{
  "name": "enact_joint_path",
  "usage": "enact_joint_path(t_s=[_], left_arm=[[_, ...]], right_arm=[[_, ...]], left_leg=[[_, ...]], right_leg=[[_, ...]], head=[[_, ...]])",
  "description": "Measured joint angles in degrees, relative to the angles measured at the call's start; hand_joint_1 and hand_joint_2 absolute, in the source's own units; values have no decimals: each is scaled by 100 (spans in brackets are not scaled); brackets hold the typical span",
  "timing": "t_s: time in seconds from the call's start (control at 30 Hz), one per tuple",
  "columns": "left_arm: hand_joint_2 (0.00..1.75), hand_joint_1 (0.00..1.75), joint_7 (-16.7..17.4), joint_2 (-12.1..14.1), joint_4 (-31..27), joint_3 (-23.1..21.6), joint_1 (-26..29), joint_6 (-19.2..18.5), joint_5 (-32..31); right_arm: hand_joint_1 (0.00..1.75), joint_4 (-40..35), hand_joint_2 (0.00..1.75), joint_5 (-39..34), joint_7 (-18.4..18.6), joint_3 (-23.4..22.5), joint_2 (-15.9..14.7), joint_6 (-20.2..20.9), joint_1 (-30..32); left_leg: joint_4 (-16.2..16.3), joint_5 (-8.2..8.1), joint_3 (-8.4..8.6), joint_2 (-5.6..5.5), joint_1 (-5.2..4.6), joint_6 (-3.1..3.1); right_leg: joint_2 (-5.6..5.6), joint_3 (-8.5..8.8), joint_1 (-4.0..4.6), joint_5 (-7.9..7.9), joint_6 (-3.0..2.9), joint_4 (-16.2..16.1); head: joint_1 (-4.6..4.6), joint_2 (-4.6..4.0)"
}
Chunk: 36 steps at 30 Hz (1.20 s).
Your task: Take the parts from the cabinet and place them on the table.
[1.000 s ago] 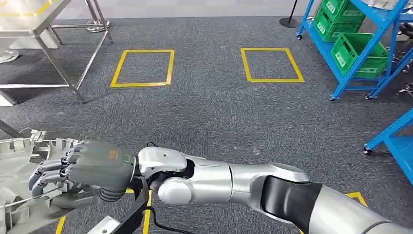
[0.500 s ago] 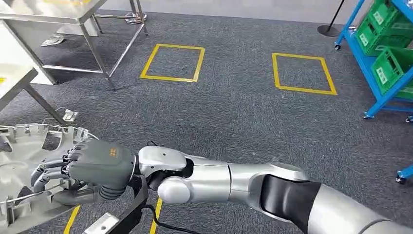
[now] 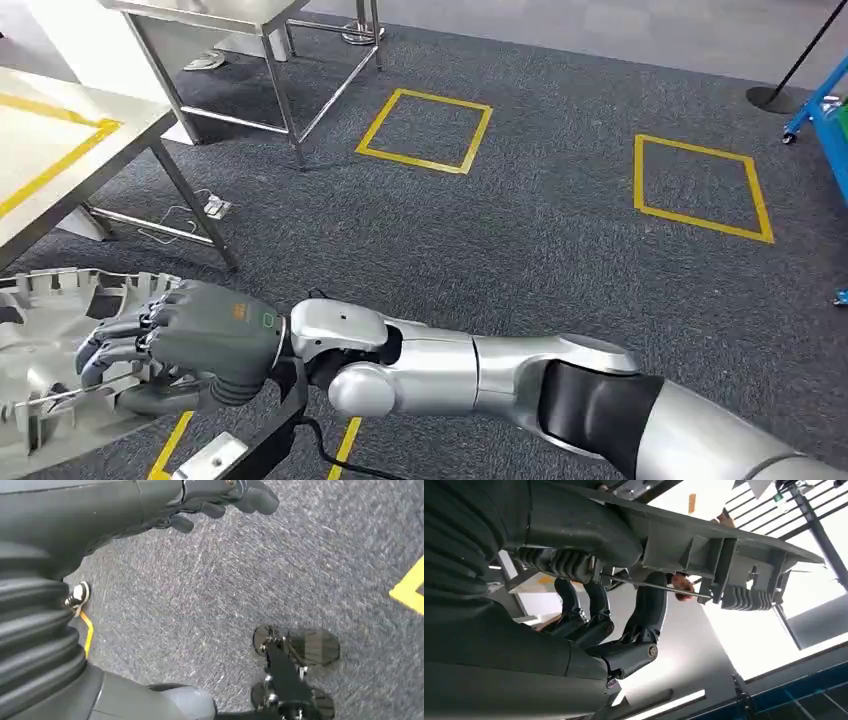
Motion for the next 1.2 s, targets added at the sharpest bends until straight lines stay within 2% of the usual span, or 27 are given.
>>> enact_joint_path(t_s=[0.07, 0.1, 0.13, 0.17, 0.2, 0.27, 0.3, 0.33, 0.37, 0.4, 0.43, 0.47, 0.5, 0.6, 0.63, 0.67, 0.7, 0.73, 0.77, 0.8, 0.83, 0.87, 0.93, 0.97, 1.03, 1.07, 1.2], left_arm=[[175, 0, 0, 0, -2, 0, 15, -4, -11], [175, 0, 2, 7, 0, 0, 21, -4, -13], [175, 0, 0, 2, 0, 0, 30, -2, -15], [175, 0, -2, 0, 0, 0, 26, -2, -20], [175, 0, -13, -2, -2, 0, 11, -2, -26], [175, 0, -48, -2, -4, 0, -2, 0, -28], [175, 0, -53, -2, -4, 0, 2, 0, -28], [175, 0, -55, -2, -4, 0, 14, 0, -28], [175, 0, -55, 4, -4, 0, 23, 0, -28], [175, 0, -55, 9, -6, 0, 27, 0, -26], [175, 0, -55, 13, -7, 0, 23, 0, -17], [175, 0, -55, 11, -9, 0, 9, 0, -11], [175, 0, -55, 11, -13, 0, 1, 0, -7], [175, 0, -53, 11, -9, 0, 29, 0, 11], [175, 0, -42, 7, -7, 0, 42, 0, 20], [175, 0, -35, 2, -7, 2, 40, 0, 28], [175, 0, -37, 13, -11, 7, 27, 0, 44], [175, 0, -37, 13, -13, 11, 16, 0, 48], [175, 0, -37, 7, -11, 15, 15, 0, 55], [175, 0, -35, 4, -11, 22, 22, 0, 61], [175, 0, -33, 2, -9, 24, 29, 0, 61], [175, 0, -26, 2, -9, 26, 33, 0, 61], [175, 0, -18, 0, -11, 28, 30, 0, 61], [175, 0, -20, -7, -11, 31, 32, 0, 61], [175, 0, -20, -4, -11, 35, 41, -2, 65], [175, 0, -20, 7, -11, 37, 56, -2, 77], [175, 0, -2, 0, -11, 37, 51, -17, 79]], right_arm=[[175, 9, 175, 2, 15, 0, 0, -2, -6], [175, 9, 175, 0, 9, 0, 0, -2, -14], [175, 9, 175, 2, 11, 0, 4, -2, -21], [175, 11, 175, 0, 7, 0, 4, -4, -27], [175, 11, 175, 0, 7, -2, 2, -7, -37], [175, 33, 175, 0, 4, 2, -2, -6, -32], [175, 42, 175, 0, 2, 2, -2, -7, -30], [175, 55, 175, -2, 2, 2, -2, -6, -31], [175, 63, 175, -9, 2, 2, -2, -6, -31], [175, 63, 175, -15, 0, 2, -2, -6, -32], [175, 63, 175, -24, 0, 2, -2, -6, -35], [175, 63, 175, -33, -2, 2, -2, -6, -39], [175, 68, 175, -35, -2, 0, -4, -6, -51], [175, 70, 175, -42, -17, 2, -2, -6, -55], [175, 70, 175, -42, -17, 2, 0, -6, -59], [175, 70, 175, -44, -26, 2, 2, -6, -61], [175, 70, 175, -44, -33, 0, -2, -6, -63], [175, 81, 175, -50, -35, 2, -9, -9, -56], [175, 96, 175, -50, -37, 2, -13, -9, -38], [175, 112, 175, -50, -46, 4, -15, -9, -21], [175, 122, 175, -50, -52, 9, -20, -9, -13], [175, 127, 175, -50, -55, 7, -24, -9, -13], [175, 127, 175, -74, -55, 4, -24, -24, -15], [175, 127, 175, -94, -57, 0, -24, -44, -19], [175, 125, 175, -103, -59, -17, -22, -126, -16], [175, 127, 175, -103, -59, -26, -22, -149, -17], [175, 127, 175, -111, -59, -52, -20, -203, -15]], left_leg=[[-55, 34, -10, -85, 42, -81], [-81, 59, -35, -157, 37, -132], [1, 24, -62, 80, 27, -132], [184, -123, -149, 397, -8, -156], [535, -332, -310, 551, 2, -178], [1399, -711, -705, 646, 12, -213], [1619, -745, -800, 657, 13, -221], [1542, -650, -744, 669, 13, -224], [1240, -468, -573, 689, 13, -223], [770, -241, -312, 747, 12, -216], [243, -31, -13, 925, 8, -200], [10, -135, 80, 1173, -46, -160], [-34, -66, 107, 1093, -54, -66], [-15, -61, 64, 889, -54, 30], [-47, -38, 97, 823, -10, 73], [-48, -37, 96, 765, -7, 100], [-47, -30, 91, 723, -2, 137], [-47, -33, 85, 653, -2, 149], [-43, -34, 82, 572, -6, 155], [-39, -34, 82, 488, -7, 155], [-33, -35, 82, 421, -7, 154], [-25, -35, 82, 354, -6, 152], [-7, -39, 85, 262, -5, 143], [2, -39, 69, 209, -4, 124], [24, -47, 28, 166, -29, 45], [22, -62, 31, 185, -37, 100], [-41, -16, 63, 215, -33, 41]], right_leg=[[-86, -4, 48, 5, -55, -2], [-164, 36, 20, 38, -105, -48], [-273, 64, -6, 71, -145, -98], [-318, 77, 1, 82, -163, -119], [-395, 78, 9, 75, -195, -118], [-566, 74, 23, 61, -209, -114], [-646, 71, 24, 57, -211, -111], [-720, 74, 24, 49, -208, -109], [-784, 79, 23, 39, -198, -102], [-847, 88, 22, 23, -183, -92], [-910, 104, 23, -1, -161, -82], [-963, 114, 42, -14, -137, -85], [-1017, 104, 97, -38, -100, -53], [-1186, 150, 105, -55, -27, -84], [-1115, 130, 71, -111, 30, -47], [-795, 73, 46, -218, 62, 134], [-614, -99, 36, -409, 79, 492], [-527, -334, 29, -622, 94, 965], [-496, -586, 29, -790, 104, 1445], [-489, -758, 29, -821, 107, 1733], [-485, -782, 28, -725, 97, 1709], [-476, -688, 24, -519, 79, 1447], [-414, -233, 21, 16, 22, 442], [-324, -67, 22, 71, -19, 38], [-337, -64, 22, 76, 4, -34], [-336, -48, 26, 89, 34, -40], [-316, -59, 38, 109, -16, -40]], head=[[-4, 0], [-4, 0], [-2, 0], [-64, 0], [-66, 0], [-72, 0], [-70, 0], [-70, 0], [-72, 0], [-70, 0], [-72, 0], [-72, 0], [-59, 0], [-48, 0], [-44, 0], [-51, 0], [-24, 0], [-15, 0], [-15, 0], [-15, 0], [-17, 0], [-13, 0], [-11, 0], [-11, 0], [-17, 0], [-15, 0], [-17, 0]])
